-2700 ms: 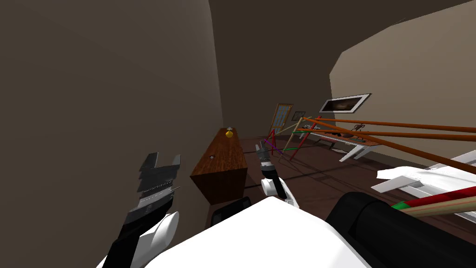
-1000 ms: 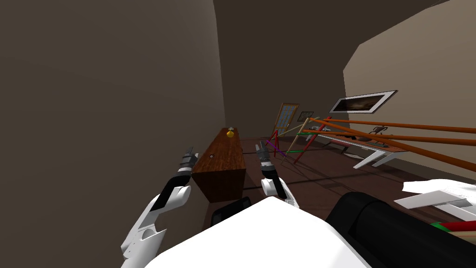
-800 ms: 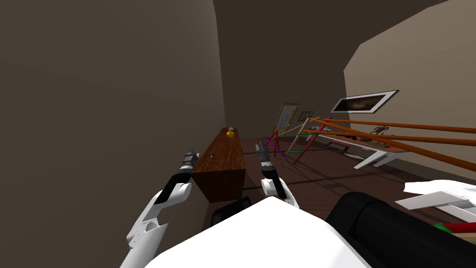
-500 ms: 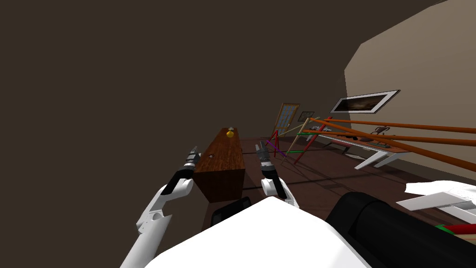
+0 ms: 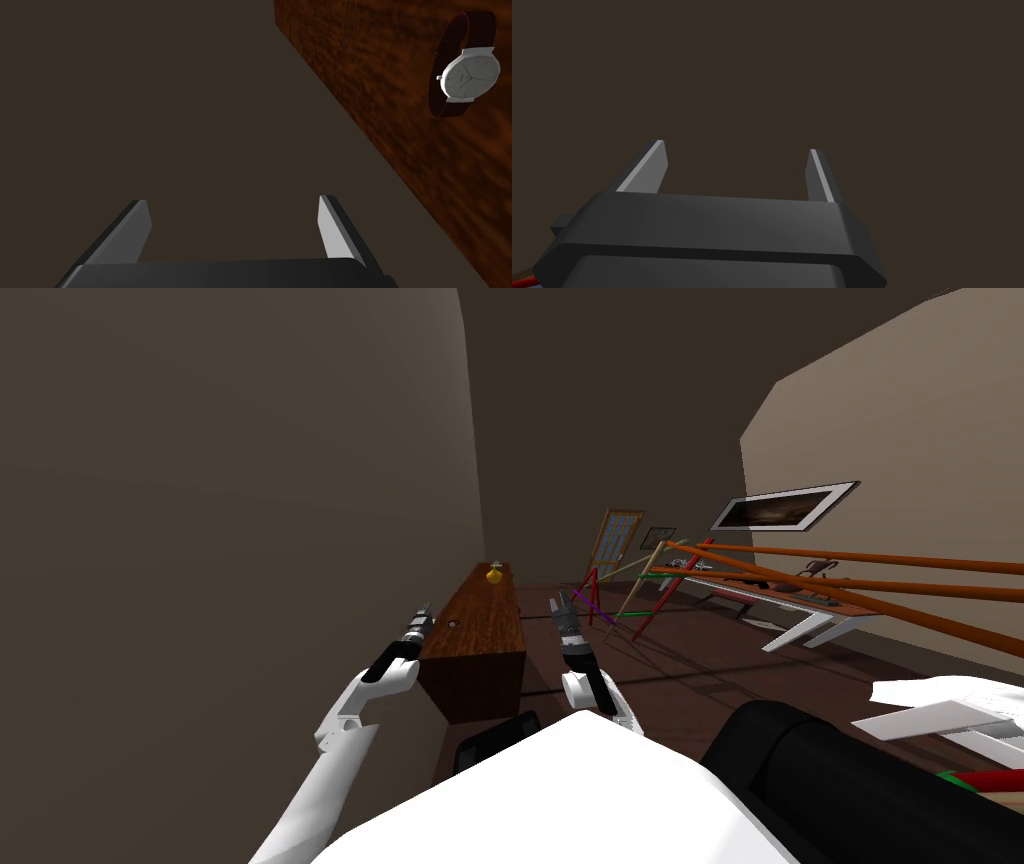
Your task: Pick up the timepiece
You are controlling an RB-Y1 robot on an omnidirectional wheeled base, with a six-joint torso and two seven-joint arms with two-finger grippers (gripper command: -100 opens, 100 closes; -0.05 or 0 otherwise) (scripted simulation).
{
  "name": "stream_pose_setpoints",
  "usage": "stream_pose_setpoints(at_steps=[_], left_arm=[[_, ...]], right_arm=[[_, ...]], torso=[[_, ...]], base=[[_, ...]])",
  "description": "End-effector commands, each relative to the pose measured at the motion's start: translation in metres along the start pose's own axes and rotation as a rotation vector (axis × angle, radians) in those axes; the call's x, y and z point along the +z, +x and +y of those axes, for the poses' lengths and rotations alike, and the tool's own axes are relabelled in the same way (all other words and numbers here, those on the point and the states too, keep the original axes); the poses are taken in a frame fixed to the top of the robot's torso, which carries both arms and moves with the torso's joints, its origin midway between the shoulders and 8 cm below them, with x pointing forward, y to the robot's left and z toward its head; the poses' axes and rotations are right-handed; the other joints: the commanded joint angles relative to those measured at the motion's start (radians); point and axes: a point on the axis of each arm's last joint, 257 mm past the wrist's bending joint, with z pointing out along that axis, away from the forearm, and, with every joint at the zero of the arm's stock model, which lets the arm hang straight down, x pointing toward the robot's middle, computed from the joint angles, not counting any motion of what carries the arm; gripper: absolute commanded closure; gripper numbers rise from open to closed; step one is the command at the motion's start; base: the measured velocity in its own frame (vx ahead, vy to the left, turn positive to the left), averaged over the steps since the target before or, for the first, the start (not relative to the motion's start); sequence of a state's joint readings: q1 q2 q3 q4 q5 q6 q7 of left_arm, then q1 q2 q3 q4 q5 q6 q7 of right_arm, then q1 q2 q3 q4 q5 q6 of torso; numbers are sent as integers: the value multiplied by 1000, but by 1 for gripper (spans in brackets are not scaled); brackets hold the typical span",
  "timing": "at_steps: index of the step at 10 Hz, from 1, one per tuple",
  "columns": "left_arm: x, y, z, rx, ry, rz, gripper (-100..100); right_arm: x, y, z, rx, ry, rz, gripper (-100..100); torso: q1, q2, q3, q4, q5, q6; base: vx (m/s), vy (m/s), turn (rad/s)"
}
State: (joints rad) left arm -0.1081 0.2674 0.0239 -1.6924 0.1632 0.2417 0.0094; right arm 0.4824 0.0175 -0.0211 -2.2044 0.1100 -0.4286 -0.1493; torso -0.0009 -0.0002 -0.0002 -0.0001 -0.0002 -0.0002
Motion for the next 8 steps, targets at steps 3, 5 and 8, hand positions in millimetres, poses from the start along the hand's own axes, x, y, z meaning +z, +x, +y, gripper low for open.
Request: stream_pose_setpoints(at_steps=[3,5,8], left_arm=[[24,-3,22,32,-114,9,-100],[32,-5,34,47,-174,11,-100],[39,-9,60,61,-281,12,-100]], right_arm=[[0,0,0,0,0,0,0],[0,0,0,0,0,0,0],[0,0,0,0,0,0,0]], torso=[[0,0,0,0,0,0],[0,0,0,0,0,0],[0,0,0,0,0,0]], base=[[0,-17,-7],[-2,-15,-10],[0,-13,-14]])
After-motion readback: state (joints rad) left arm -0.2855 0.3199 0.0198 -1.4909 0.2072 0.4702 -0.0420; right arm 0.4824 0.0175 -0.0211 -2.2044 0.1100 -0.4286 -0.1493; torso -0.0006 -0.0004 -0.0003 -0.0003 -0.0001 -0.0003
